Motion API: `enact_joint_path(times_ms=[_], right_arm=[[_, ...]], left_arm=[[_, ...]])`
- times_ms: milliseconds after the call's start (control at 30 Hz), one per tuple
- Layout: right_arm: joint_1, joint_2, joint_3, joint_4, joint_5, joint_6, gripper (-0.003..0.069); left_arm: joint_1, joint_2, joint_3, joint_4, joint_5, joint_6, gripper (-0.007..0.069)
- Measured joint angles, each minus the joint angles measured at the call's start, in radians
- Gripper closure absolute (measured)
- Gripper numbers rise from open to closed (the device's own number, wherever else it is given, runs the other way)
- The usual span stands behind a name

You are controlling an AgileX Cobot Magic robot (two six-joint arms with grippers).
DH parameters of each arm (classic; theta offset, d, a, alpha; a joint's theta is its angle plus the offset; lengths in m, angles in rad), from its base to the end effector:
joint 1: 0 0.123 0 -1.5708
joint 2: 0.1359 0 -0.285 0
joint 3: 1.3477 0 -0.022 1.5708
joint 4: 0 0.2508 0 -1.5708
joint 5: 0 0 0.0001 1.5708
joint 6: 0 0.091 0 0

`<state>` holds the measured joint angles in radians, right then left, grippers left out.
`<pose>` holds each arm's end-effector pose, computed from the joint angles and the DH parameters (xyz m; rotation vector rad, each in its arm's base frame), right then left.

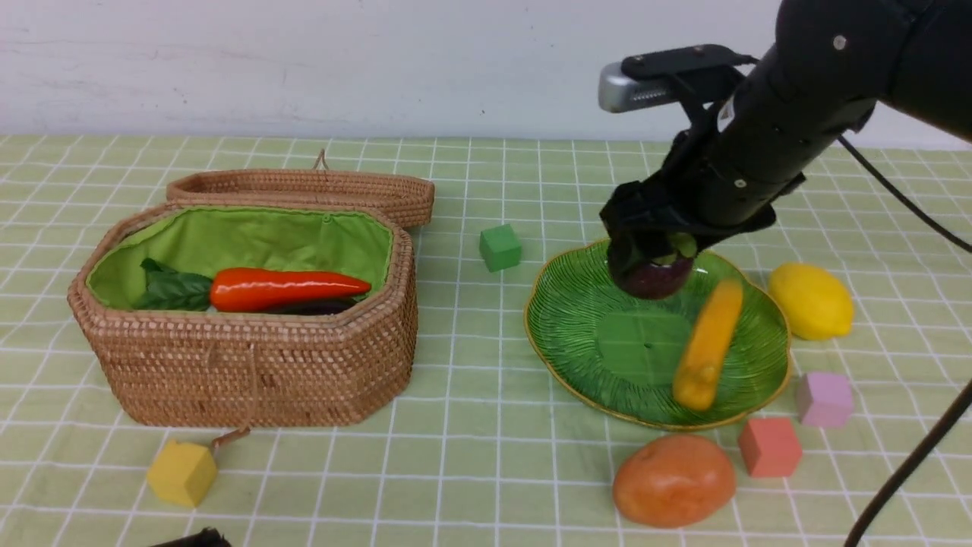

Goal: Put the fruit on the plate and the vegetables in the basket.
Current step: Use the right arm to grab a mangosteen and put it into the right plate, then use the right arm to grab a lemon and put it into the right plate

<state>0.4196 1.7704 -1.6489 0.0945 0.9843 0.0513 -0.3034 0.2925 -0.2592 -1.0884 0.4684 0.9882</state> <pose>0.3559 0.1666 0.3283 -0.4395 2.5739 0.2914 0.0579 -0.0563 0.2622 0.5218 1.6944 -0.6171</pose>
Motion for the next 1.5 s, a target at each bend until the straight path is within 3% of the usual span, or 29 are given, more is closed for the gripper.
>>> enact_joint_path(times_ms=[433,800,967,1067,1167,1333,1467,1500], right_arm=[[0.0,0.093,0.0,-0.071,-0.12,0.028,0.0111],[0.0,0.222,0.0,-0.208,-0.165,0.17,0.0111],[0.002,0.161,0.0,-0.213,-0.08,0.166,-0.0001],[0.004,0.087,-0.001,-0.214,-0.031,0.151,-0.0016],[0.005,-0.011,-0.005,-0.227,-0.019,0.134,0.0025],[0.005,-0.078,-0.011,-0.264,0.022,0.117,0.0174],[-0.009,-0.107,-0.011,-0.351,0.164,0.115,0.04],[-0.011,-0.109,-0.011,-0.358,0.17,0.115,0.0411]], left_arm=[[0.0,0.0,0.0,0.0,-0.012,0.0,0.0603],[0.0,0.0,0.0,-0.001,-0.014,0.0,0.0603],[0.0,0.0,0.0,-0.01,-0.014,0.0,0.0603],[0.0,0.0,0.0,-0.019,-0.014,0.0,0.0603],[0.0,0.0,0.0,-0.025,-0.015,0.0,0.0603],[0.0,0.0,0.0,-0.025,-0.015,0.0,0.0599],[0.0,0.0,0.0,-0.027,-0.009,0.0,0.0596],[0.0,0.0,0.0,-0.027,-0.01,0.0,0.0595]])
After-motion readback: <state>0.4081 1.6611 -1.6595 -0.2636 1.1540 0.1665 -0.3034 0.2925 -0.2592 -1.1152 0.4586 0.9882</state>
